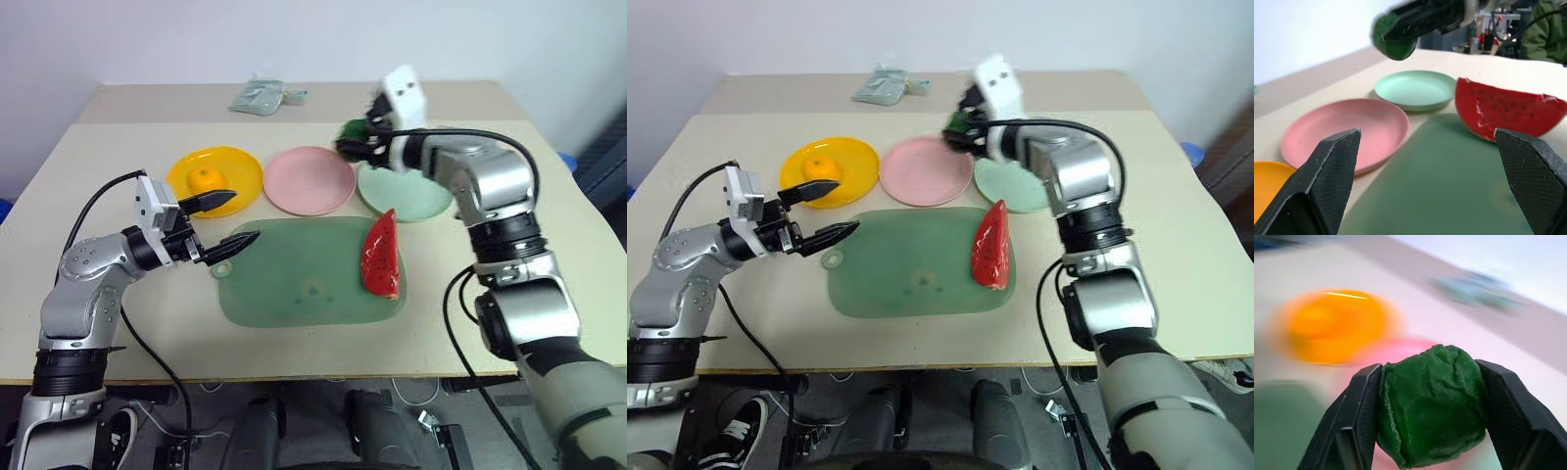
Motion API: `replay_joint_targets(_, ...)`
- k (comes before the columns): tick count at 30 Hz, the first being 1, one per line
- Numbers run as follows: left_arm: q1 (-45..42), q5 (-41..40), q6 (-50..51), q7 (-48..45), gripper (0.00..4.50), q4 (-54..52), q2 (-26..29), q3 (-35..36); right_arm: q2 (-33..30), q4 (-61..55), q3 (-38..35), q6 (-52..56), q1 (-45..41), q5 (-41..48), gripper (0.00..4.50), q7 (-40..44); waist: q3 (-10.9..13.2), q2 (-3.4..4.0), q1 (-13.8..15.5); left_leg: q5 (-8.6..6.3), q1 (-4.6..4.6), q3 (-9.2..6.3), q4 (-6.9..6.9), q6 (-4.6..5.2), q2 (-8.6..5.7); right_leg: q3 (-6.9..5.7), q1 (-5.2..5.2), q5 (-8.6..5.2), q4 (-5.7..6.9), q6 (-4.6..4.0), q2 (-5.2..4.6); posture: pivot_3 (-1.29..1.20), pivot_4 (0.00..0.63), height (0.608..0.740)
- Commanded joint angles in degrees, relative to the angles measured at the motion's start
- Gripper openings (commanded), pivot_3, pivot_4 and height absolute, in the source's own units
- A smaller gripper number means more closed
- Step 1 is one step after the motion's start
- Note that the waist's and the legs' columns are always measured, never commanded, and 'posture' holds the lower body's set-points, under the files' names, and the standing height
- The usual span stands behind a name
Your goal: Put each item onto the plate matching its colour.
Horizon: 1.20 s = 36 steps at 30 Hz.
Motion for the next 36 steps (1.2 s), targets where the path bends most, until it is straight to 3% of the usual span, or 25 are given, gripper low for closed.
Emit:
replay_joint_targets(1, -1.2, 0.8, -2.2, 0.5, 4.5, -0.1, -0.2, 0.6, -3.2, 9.7, 0.3, -9.3, -0.8, -6.9, 2.45, -6.1, 0.0, 0.04, -0.1, 0.0, 0.0, 0.01, -0.03, 0.0, 0.0, 0.0, -0.01, 0.0, -0.02, 0.0, 0.0, 0.0, 0.15, 0.74)
replay_joint_targets(6, -2.5, 0.0, -1.2, 1.1, 4.5, 0.7, -1.2, 0.5, -1.9, 15.0, 0.5, -14.2, 1.3, -8.0, 2.45, -3.4, 0.0, 0.08, -1.5, 0.0, -0.02, 0.04, -0.1, 0.0, 0.02, 0.02, -0.07, 0.0, -0.03, 0.0, 0.02, 0.0, 0.15, 0.74)
replay_joint_targets(10, -2.8, 0.3, -1.0, 0.7, 4.5, 0.6, -1.1, 0.2, -1.4, 15.4, -4.9, -13.5, 0.3, -4.3, 4.23, -3.5, 0.1, 0.12, -2.0, 0.0, -0.01, 0.02, -0.1, 0.0, 0.03, 0.03, -0.07, 0.0, 0.04, 0.0, 0.03, 0.0, 0.15, 0.74)
replay_joint_targets(11, -2.8, 0.4, -1.0, 0.6, 4.5, 0.5, -1.1, 0.1, -1.6, 15.1, -5.7, -12.7, 0.0, -3.8, 4.43, -3.4, 0.1, 0.12, -1.9, 0.0, -0.01, 0.02, -0.1, 0.0, 0.02, 0.03, -0.08, 0.0, 0.06, 0.0, 0.03, 0.0, 0.15, 0.74)
replay_joint_targets(17, -2.4, 0.5, -1.0, 0.9, 4.5, 0.0, -1.2, 0.4, -5.3, 5.4, -7.2, -6.0, 0.9, -3.0, 4.43, -1.6, 0.1, 0.18, -1.3, 0.0, -0.02, 0.02, -0.06, 0.0, 0.02, 0.03, -0.07, 0.0, 0.05, 0.0, 0.01, 0.0, 0.15, 0.74)
replay_joint_targets(22, -1.6, 0.2, -1.2, 1.0, 4.5, -0.4, -1.6, 0.4, -9.4, -21.2, -6.8, 29.6, 4.0, 8.2, 4.43, 2.8, 0.1, 0.22, -1.3, 0.0, -0.03, -0.03, -0.08, 0.01, 0.03, 0.02, -0.07, 0.0, 0.06, 0.0, 0.02, 0.0, 0.15, 0.74)
replay_joint_targets(26, -2.9, 0.3, -1.4, 0.6, 4.5, 1.0, -2.0, -0.1, -5.2, -32.4, -14.0, 51.5, 2.1, 13.3, 4.43, -1.3, 0.1, 0.22, -1.4, -0.01, -0.01, -0.03, -0.04, 0.02, 0.04, 0.02, -0.07, -0.01, 0.1, -0.01, 0.03, 0.0, 0.15, 0.74)
replay_joint_targets(32, -5.6, 0.9, -1.7, -1.2, 4.5, 3.8, -2.4, -1.0, -1.5, -41.1, -16.3, 55.3, 9.0, 20.3, 4.43, -11.6, 0.1, 0.13, -0.2, -0.01, -0.03, -0.02, 0.03, 0.02, 0.0, 0.02, -0.02, 0.0, 0.04, 0.0, 0.0, 0.0, 0.15, 0.74)
replay_joint_targets(36, -6.3, 1.2, -2.0, -1.4, 4.5, 4.7, -3.0, -1.4, 0.4, -48.8, -12.4, 55.3, 16.4, 21.0, 4.43, -20.0, 0.1, 0.14, 0.1, -0.01, -0.04, -0.01, 0.04, 0.02, 0.0, 0.02, -0.02, 0.0, 0.06, 0.0, 0.0, 0.0, 0.15, 0.74)
